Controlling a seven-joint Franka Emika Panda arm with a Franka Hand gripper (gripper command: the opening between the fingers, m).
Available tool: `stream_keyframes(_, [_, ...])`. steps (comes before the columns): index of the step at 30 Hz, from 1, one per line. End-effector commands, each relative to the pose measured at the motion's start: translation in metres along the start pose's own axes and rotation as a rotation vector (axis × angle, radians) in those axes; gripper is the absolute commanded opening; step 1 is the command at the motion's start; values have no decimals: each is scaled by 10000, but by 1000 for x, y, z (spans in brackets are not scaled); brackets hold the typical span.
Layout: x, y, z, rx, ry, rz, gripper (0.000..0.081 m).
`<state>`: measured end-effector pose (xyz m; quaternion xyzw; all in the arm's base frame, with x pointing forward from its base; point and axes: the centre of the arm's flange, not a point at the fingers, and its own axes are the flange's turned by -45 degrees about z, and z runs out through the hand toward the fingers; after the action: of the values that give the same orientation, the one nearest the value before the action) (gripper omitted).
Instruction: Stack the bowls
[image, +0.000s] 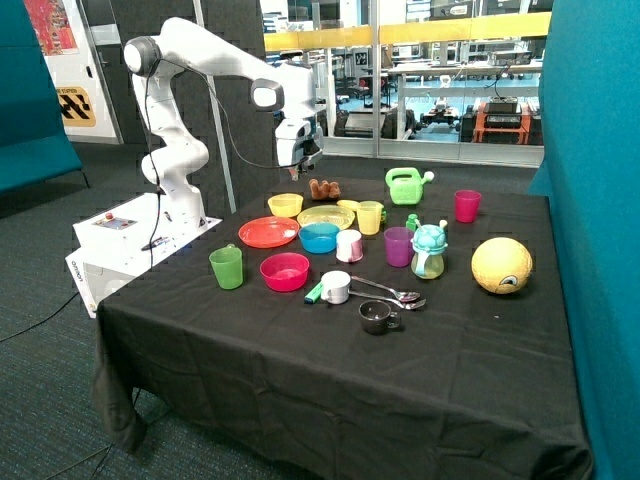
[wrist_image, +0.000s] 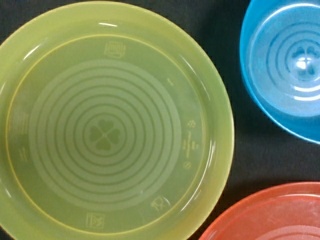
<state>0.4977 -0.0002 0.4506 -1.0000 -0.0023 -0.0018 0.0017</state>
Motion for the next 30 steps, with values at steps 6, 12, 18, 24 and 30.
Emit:
stream_keyframes(6, [8, 7, 11, -27, -41, -3276, 243])
stream_keyframes(12, [15, 21, 13, -27, -42, -3423, 143])
stream_keyframes(18, [2, 19, 17, -26, -42, -3996, 144])
stream_keyframes(24, [-28, 0, 23, -24, -44, -4929, 146])
stream_keyframes(30, [-57, -17, 31, -22, -45, -5570, 149])
